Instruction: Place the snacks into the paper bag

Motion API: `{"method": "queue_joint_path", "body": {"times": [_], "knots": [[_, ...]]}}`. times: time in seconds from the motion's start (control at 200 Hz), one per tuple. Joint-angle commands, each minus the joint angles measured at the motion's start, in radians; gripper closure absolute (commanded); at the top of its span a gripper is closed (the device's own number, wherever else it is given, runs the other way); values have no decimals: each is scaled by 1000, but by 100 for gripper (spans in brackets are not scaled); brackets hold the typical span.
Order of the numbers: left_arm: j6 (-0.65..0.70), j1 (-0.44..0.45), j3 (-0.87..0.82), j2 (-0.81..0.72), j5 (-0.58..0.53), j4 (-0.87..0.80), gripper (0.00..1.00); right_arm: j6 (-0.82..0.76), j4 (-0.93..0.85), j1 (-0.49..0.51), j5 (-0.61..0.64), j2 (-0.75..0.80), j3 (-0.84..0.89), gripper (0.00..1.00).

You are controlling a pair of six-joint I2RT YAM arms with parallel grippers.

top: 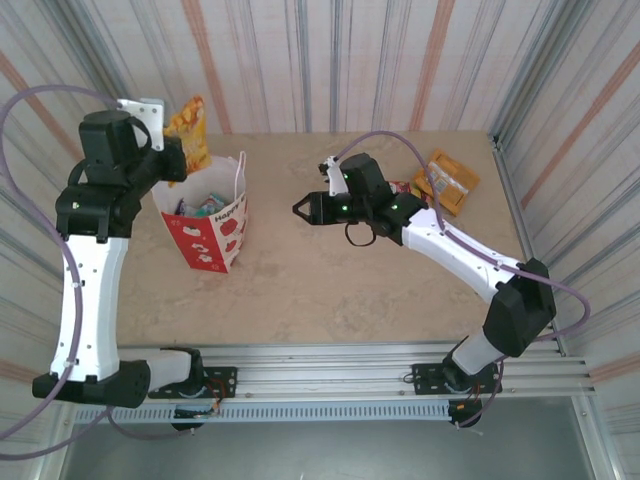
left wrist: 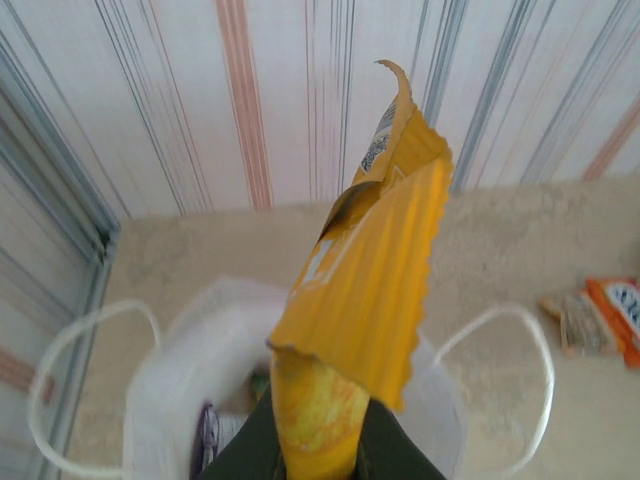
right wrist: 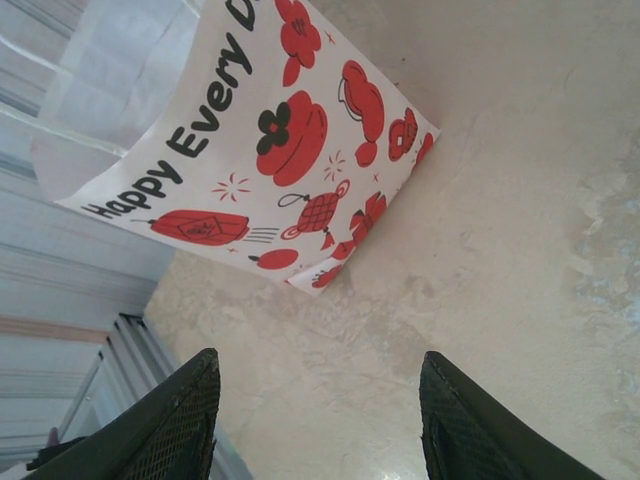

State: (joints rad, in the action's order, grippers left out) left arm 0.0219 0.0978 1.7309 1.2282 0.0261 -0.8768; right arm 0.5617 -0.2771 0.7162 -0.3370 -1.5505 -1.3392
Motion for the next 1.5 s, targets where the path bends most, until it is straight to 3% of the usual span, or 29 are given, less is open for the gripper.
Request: {"method": "queue_joint_path", "body": {"times": [0.0, 0.19, 0.416, 0.476, 0.566, 0.736, 0.987, 1.182, 1.262, 1.498], "knots": [[-5, -7, -63, -23, 36, -111, 95, -47, -51, 17, -11, -26, -48, 46], [9, -12, -125, -7, 42, -121, 95, -54, -65, 27, -9, -32, -51, 46], [56, -15, -74, 76, -27, -139, 93, -55, -76, 29, 2, -31, -54, 46], [65, -15, -42, 101, -50, -156, 84, -56, -82, 28, 8, -29, -53, 46], [74, -15, 11, 127, -93, -190, 58, -60, -89, 29, 16, -25, -54, 44], [90, -15, 82, 114, -130, -217, 53, -63, -107, 22, 43, -9, -44, 37], [67, -14, 63, 59, -64, -224, 53, -60, -125, -15, 38, 26, -26, 36], [-13, -9, 14, 13, 169, -149, 52, -43, -131, -70, 8, 63, 10, 36], [-44, 25, 1, 7, 225, -105, 52, -43, -165, -104, 8, 79, 18, 35], [-61, 249, 65, 92, 160, -73, 50, -65, -291, -276, -36, 127, 57, 35]]}}
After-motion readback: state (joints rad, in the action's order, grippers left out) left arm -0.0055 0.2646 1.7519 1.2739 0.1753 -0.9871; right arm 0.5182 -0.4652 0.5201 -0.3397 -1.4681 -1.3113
